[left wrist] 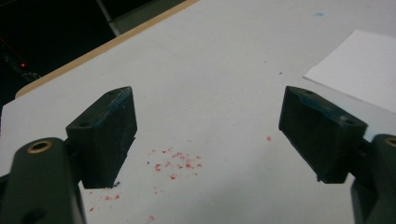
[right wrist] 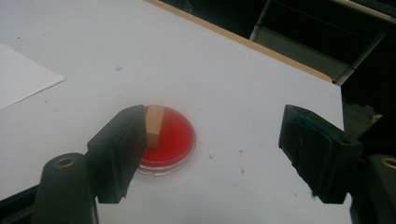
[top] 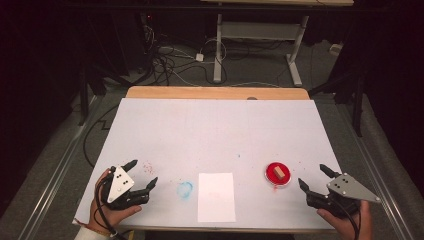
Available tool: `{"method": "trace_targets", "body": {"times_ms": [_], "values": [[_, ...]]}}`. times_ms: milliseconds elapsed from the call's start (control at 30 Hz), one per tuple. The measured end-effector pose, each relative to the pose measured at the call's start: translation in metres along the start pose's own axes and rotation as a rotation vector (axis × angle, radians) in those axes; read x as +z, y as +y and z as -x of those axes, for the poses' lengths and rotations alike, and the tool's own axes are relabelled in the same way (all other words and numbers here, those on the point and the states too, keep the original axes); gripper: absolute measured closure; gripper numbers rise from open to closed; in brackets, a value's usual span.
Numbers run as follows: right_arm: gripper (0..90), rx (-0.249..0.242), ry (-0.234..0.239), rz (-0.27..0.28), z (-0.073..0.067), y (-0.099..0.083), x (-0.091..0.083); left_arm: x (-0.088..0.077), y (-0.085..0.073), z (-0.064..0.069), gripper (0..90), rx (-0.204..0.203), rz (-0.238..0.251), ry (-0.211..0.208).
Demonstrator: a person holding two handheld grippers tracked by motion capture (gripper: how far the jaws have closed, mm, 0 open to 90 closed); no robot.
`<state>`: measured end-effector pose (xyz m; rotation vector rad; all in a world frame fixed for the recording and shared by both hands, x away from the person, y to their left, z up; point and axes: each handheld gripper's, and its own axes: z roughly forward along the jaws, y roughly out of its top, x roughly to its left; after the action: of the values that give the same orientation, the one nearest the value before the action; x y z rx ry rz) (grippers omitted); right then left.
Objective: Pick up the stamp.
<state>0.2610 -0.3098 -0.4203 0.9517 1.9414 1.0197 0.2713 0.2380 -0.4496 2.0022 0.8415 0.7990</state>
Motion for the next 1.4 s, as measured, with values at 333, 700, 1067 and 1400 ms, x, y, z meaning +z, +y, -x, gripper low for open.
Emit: {"method": "trace_targets", "body": {"times_ms": [333, 700, 1067, 1400], "values": [[23.0, 0.053, 0.034, -0.049, 0.012, 0.001, 0.007, 0.006, -0.006, 0.003, 19.8, 0.013, -0.042, -0.029], [22.6, 0.027, 0.096, -0.125, 0.024, 0.039, 0.013, 0.005, -0.007, 0.003, 19.9, 0.012, -0.056, -0.023], [34.6, -0.005, 0.214, -0.428, 0.004, 0.055, 0.057, 0.008, -0.007, 0.003, 19.9, 0.027, -0.062, -0.048], [47.5, 0.000, 0.221, -0.506, -0.009, 0.055, 0.088, 0.010, -0.008, 0.004, 19.9, 0.030, -0.079, -0.048]]}}
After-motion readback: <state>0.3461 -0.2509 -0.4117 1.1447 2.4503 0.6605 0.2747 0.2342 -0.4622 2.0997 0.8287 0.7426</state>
